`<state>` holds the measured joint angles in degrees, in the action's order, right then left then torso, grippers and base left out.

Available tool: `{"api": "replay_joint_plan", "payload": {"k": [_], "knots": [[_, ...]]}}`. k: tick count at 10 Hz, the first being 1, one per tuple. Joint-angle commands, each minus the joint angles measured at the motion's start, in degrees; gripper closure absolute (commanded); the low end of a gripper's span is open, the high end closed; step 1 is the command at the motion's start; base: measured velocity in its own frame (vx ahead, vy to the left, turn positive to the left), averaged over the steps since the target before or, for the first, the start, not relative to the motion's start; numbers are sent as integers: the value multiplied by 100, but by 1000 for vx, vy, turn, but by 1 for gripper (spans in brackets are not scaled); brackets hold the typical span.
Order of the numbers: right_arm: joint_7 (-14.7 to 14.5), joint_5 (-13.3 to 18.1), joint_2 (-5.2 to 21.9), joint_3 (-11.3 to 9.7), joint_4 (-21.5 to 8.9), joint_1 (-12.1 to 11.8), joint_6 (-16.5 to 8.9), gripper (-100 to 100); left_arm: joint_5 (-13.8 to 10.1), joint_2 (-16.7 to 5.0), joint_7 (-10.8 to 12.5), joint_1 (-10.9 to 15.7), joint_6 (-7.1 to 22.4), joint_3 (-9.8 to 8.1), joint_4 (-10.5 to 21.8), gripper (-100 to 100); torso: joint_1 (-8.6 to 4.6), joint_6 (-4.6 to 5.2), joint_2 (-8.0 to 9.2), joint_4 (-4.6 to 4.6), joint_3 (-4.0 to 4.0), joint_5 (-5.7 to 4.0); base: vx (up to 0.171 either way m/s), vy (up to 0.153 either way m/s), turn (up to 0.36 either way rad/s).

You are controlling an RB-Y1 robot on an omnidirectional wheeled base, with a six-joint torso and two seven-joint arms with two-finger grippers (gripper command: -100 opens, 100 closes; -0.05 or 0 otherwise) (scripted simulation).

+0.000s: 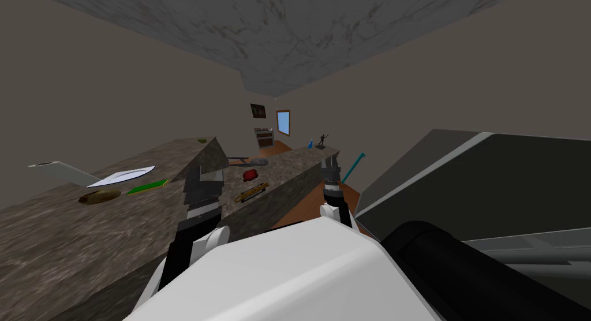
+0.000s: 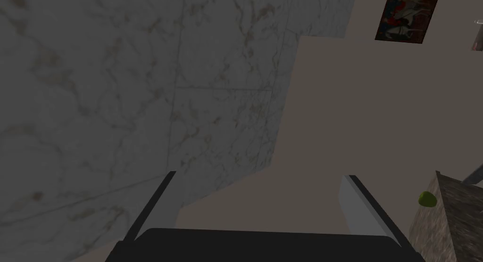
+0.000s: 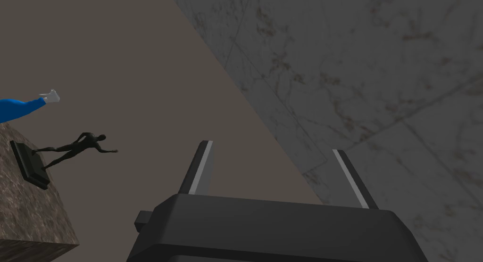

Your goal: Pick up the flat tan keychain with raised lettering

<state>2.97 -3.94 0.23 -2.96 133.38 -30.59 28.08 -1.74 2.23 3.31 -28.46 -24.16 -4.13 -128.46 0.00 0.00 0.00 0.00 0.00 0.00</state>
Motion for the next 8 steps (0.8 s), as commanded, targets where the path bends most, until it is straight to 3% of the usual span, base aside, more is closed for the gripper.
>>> {"api": "replay_joint_plan", "payload": {"k": [1,4,5,7,8], "knots": [[0,0,0,0,0,0,0,0,-30,-280,39,78,114,-20,47,-100,0,0,0,0,0,0,-10,5,4],[0,0,0,0,0,0,0,0,-152,-791,194,385,561,-103,219,-100,12,0,10,2,-5,3,-31,24,7],[0,0,0,0,0,0,0,0,-152,-813,194,385,561,-103,219,-100,14,0,11,2,-6,3,-26,19,1],[0,0,0,0,0,0,0,0,-280,-1087,352,699,915,-190,385,-100,11,0,9,2,-5,2,-33,31,13],[0,0,0,0,0,0,0,0,-280,-1087,352,699,1015,-190,385,-100,16,0,12,3,-7,4,-34,31,0]]}}
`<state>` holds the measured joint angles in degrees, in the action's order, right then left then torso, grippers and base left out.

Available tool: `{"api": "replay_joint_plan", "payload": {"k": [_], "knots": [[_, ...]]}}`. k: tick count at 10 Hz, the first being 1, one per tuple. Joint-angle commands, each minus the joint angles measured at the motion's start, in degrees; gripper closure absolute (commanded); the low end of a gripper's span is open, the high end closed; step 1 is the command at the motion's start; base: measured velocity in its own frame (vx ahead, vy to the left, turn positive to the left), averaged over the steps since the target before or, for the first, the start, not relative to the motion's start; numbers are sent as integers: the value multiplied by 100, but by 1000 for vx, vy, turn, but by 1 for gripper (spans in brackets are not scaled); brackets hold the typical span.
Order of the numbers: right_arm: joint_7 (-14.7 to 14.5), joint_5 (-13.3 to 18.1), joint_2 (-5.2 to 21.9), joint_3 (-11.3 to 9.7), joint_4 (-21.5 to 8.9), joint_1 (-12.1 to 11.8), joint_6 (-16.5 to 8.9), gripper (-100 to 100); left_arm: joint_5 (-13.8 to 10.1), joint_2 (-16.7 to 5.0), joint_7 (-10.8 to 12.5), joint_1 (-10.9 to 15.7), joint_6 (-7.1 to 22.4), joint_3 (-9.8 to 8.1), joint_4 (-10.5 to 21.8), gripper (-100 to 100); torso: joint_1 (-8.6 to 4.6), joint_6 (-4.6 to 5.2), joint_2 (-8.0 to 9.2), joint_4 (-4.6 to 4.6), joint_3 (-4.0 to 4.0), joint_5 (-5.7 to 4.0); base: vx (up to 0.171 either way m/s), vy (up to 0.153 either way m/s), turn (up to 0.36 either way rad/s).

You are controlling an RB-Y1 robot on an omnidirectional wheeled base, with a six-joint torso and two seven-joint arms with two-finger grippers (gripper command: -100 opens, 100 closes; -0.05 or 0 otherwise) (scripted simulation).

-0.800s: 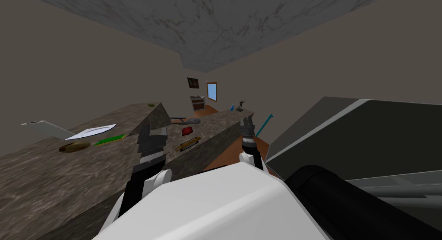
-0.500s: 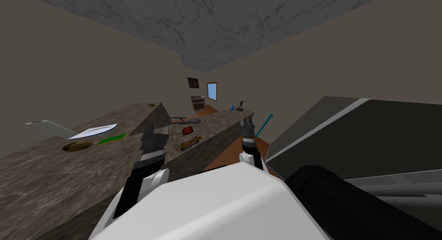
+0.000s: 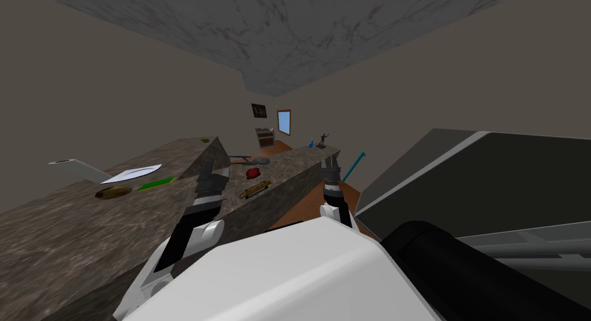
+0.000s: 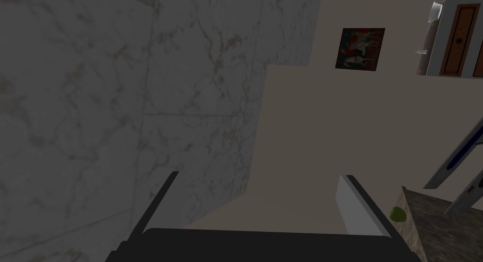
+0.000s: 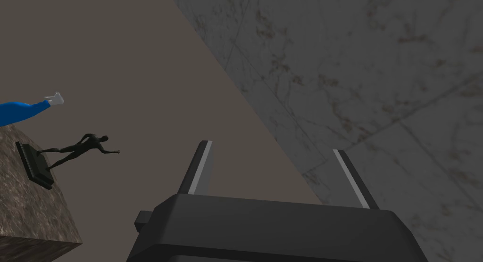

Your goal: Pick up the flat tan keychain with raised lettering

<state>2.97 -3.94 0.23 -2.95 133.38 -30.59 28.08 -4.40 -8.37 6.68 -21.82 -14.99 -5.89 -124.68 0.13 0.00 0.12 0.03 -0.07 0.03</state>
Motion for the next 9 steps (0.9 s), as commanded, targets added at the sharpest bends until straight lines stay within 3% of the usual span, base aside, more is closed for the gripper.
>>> {"api": "replay_joint_plan", "payload": {"k": [1,4,5,6,7,8,9], "knots": [[0,0,0,0,0,0,0,0,-91,-142,109,219,286,-64,101,-100,0,0,0,0,0,0,-33,34,13],[0,0,0,0,0,0,0,0,-175,-244,210,421,653,-120,202,-100,1,0,2,0,-1,0,-36,29,7],[0,0,0,0,0,0,0,0,-265,-334,318,638,870,-179,308,-100,-2,0,1,0,-1,-1,-45,29,15],[0,0,0,0,0,0,0,0,-265,-334,318,638,963,-179,308,-100,-1,0,3,1,-1,-1,-32,24,2],[0,0,0,0,0,0,0,0,-360,-415,431,867,1174,-242,421,-100,-3,-1,0,0,0,-1,-37,34,17],[0,0,0,0,0,0,0,0,-360,-415,431,867,1292,-242,421,-100,1,0,0,0,0,0,-35,38,3],[0,0,0,0,0,0,0,0,-458,-489,549,1105,1509,-306,542,-100,1,-1,0,0,0,0,-40,43,16]]}}
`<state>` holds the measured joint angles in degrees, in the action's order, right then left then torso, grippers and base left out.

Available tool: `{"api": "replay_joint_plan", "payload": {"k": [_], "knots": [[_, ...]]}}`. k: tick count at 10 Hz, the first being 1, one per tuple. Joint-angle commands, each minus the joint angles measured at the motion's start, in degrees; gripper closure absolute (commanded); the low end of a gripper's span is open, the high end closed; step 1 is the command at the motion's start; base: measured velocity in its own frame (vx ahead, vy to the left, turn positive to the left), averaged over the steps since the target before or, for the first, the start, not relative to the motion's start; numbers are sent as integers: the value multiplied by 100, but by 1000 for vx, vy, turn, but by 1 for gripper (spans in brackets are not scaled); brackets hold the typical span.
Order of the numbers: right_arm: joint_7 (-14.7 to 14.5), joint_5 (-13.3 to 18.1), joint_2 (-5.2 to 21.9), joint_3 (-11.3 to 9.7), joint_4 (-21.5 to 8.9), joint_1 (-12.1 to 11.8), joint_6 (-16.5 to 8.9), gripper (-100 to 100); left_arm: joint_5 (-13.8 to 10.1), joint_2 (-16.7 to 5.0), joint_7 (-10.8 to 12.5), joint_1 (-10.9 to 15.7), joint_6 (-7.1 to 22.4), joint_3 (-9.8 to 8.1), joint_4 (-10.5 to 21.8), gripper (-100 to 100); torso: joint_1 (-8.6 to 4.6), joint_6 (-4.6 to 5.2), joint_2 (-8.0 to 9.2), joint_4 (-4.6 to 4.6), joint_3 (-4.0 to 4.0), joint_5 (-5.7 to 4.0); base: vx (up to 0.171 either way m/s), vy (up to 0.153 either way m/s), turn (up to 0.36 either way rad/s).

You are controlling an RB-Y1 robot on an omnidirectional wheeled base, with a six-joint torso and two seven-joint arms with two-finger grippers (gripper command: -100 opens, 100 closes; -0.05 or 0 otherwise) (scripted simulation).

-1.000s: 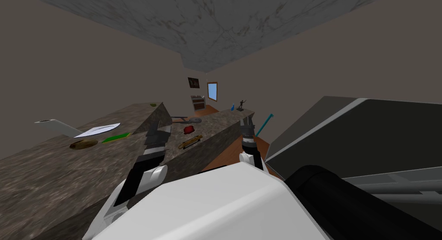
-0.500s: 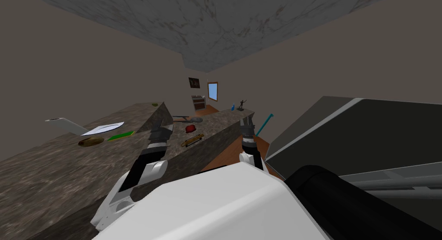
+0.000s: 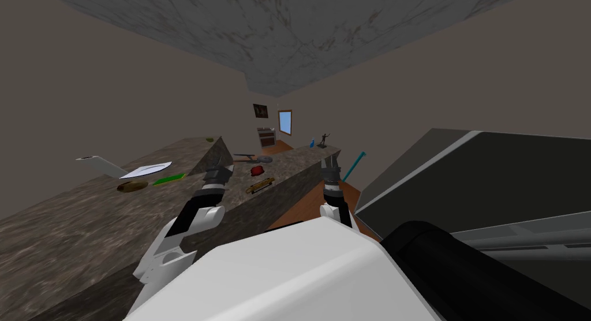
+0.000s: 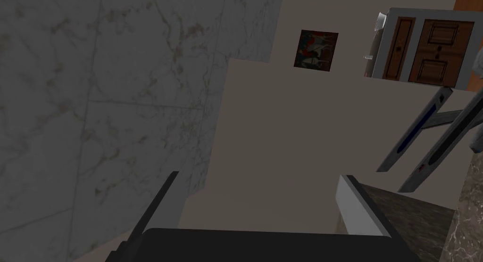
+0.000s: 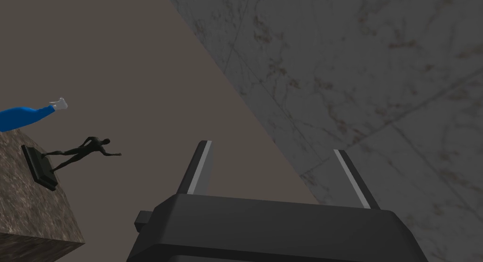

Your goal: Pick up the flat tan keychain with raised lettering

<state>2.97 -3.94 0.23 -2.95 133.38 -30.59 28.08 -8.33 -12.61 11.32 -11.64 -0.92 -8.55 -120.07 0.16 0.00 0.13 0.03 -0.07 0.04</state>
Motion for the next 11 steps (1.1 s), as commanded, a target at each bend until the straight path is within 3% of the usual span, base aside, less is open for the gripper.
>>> {"api": "replay_joint_plan", "payload": {"k": [1,2,3,4,5,6,8,9,10,11], "knots": [[0,0,0,0,0,0,0,0,-65,-65,85,87,230,-41,82,-100,0,0,0,0,0,0,-34,31,2],[0,0,0,0,0,0,0,0,-165,-133,204,332,413,-106,210,-100,-3,-1,-1,0,0,0,-45,32,17],[0,0,0,0,0,0,0,0,-165,-133,204,332,562,-106,210,-100,-3,0,1,0,-1,-1,-35,29,5],[0,0,0,0,0,0,0,0,-264,-194,325,583,732,-172,347,-100,-6,0,-1,0,0,-1,-43,33,14],[0,0,0,0,0,0,0,0,-264,-194,325,583,917,-172,347,-100,-4,0,1,0,-1,-1,-40,33,3],[0,0,0,0,0,0,0,0,-363,-251,446,836,1090,-236,492,-100,-4,-1,1,0,-1,0,-45,37,13],[0,0,0,0,0,0,0,0,-363,-251,446,840,1341,-236,492,-100,-4,-1,0,0,0,0,-25,24,0],[0,0,0,0,0,0,0,0,-457,-306,564,1100,1552,-299,647,-100,-10,-1,-6,-1,3,-1,-20,19,16],[0,0,0,0,0,0,0,0,-457,-306,564,1100,1707,-299,647,-100,-10,0,-7,-2,4,-2,-27,20,0],[0,0,0,0,0,0,0,0,-547,-357,680,1359,1872,-359,814,-100,-10,-1,-5,-1,3,-2,-46,25,6]]}}
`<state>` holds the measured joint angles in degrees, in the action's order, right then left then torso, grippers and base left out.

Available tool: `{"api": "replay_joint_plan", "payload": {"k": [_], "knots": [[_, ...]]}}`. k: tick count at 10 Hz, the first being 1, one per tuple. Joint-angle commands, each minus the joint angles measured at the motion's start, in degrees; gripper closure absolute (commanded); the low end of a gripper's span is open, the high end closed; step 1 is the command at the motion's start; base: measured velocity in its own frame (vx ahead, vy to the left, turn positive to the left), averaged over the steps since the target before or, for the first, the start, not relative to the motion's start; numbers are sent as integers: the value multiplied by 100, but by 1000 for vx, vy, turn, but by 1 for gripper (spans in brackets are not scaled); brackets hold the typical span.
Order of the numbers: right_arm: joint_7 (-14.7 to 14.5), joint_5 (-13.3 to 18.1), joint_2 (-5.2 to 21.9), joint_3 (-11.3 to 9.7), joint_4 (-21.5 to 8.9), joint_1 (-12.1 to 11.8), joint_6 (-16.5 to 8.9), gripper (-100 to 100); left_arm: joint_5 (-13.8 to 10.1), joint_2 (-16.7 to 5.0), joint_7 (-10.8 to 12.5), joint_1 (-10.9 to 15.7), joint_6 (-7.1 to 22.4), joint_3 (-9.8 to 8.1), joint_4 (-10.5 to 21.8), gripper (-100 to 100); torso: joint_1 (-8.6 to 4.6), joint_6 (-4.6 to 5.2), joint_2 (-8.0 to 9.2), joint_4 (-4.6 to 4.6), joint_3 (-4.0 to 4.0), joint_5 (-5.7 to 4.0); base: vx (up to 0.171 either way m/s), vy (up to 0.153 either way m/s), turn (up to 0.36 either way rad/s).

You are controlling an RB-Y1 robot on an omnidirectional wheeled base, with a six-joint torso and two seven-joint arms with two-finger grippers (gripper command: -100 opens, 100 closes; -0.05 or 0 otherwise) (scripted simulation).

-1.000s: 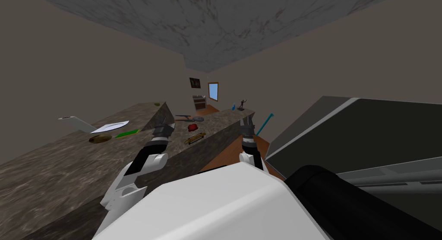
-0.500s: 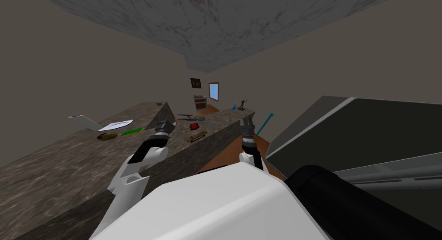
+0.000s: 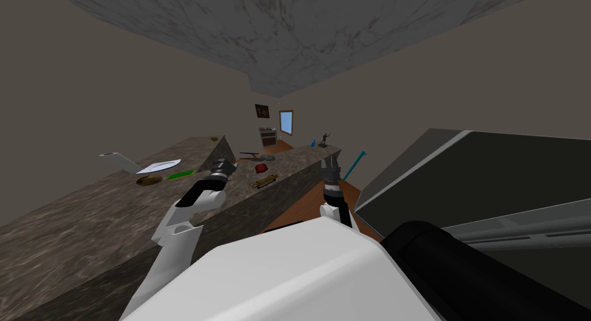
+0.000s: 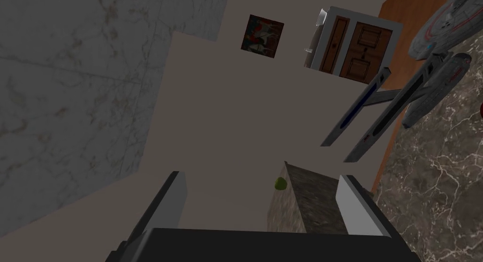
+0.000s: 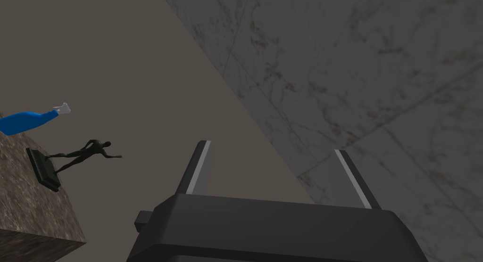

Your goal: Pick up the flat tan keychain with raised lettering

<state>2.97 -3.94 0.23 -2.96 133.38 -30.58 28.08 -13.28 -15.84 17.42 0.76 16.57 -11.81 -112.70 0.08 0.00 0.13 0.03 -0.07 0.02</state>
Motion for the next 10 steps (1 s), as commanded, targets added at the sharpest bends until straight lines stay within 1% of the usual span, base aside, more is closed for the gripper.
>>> {"api": "replay_joint_plan", "payload": {"k": [1,2,3,5,6,7,8,9,10], "knots": [[0,0,0,0,0,0,0,0,-52,-34,70,122,286,-33,76,-100,0,0,0,0,0,0,-34,23,-1],[0,0,0,0,0,0,0,0,-52,-34,70,122,377,-33,76,-100,-1,-1,-1,0,0,0,-8,11,0],[0,0,0,0,0,0,0,0,-135,-83,180,385,590,-89,256,-100,-5,-1,-7,-1,4,0,-15,14,6],[0,0,0,0,0,0,0,0,-135,-83,180,385,776,-89,256,-100,-3,0,-7,-2,4,0,-17,13,-1],[0,0,0,0,0,0,0,0,-209,-128,285,645,985,-140,451,-100,-6,-1,-8,-2,4,-1,-20,8,3],[0,0,0,0,0,0,0,0,-209,-128,285,645,1154,-140,451,-100,-7,0,-8,-2,4,-1,-20,9,-3],[0,0,0,0,0,0,0,0,-275,-170,382,874,1329,-186,660,-100,-6,-1,-7,-2,4,-1,-24,10,-3],[0,0,0,0,0,0,0,0,-275,-170,382,901,1498,-186,660,-100,-7,0,-7,-2,4,-1,-20,8,-5],[0,0,0,0,0,0,0,0,-275,-170,382,901,1579,-186,660,-100,-7,-1,-7,-2,4,-1,-8,4,-1]]}}
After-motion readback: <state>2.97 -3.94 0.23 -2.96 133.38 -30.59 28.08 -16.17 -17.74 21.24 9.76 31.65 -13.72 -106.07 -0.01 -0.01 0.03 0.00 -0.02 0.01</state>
